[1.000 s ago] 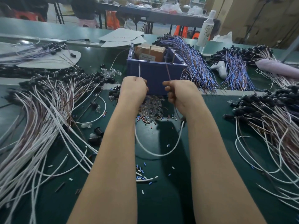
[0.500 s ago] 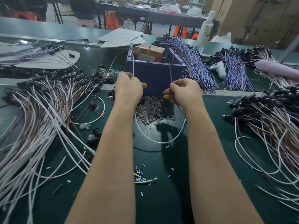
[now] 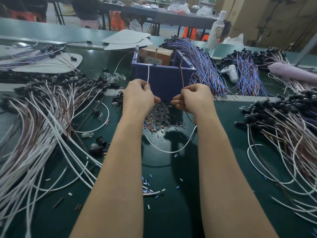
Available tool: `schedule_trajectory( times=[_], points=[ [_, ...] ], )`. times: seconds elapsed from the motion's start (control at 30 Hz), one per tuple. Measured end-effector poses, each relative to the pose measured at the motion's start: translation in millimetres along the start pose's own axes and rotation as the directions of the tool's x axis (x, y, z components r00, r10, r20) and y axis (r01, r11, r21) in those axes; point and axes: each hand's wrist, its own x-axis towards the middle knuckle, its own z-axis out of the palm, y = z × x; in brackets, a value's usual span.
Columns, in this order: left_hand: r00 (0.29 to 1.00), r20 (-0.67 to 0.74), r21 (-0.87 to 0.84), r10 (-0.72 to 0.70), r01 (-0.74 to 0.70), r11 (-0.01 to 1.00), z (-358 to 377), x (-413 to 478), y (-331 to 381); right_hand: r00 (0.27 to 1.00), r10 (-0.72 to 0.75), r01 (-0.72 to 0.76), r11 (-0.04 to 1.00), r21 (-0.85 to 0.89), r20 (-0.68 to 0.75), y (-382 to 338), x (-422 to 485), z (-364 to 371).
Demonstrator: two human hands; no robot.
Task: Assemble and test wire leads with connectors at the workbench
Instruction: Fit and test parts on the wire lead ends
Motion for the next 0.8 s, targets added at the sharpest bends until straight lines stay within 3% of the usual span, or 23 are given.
schedule_trajectory(
  times=[0.57, 0.7, 0.8],
  points=[
    [0.998, 0.053, -0.05, 0.027, -0.024, 0.998, 2, -1, 3, 0.998, -0.056, 0.054, 0.983, -0.173, -0.006, -1, 0, -4],
    [0.998, 0.06, -0.05, 0.021, -0.018, 0.999, 2, -2, 2, 0.989, -0.071, 0.006, 0.895, -0.447, -0.127, -1, 6, -23],
    [0.998, 0.058, -0.051, 0.014, -0.011, 0.999, 2, -2, 3, 0.985, 0.067, -0.148, 0.805, -0.575, -0.161, 8, 8, -40]
  ],
)
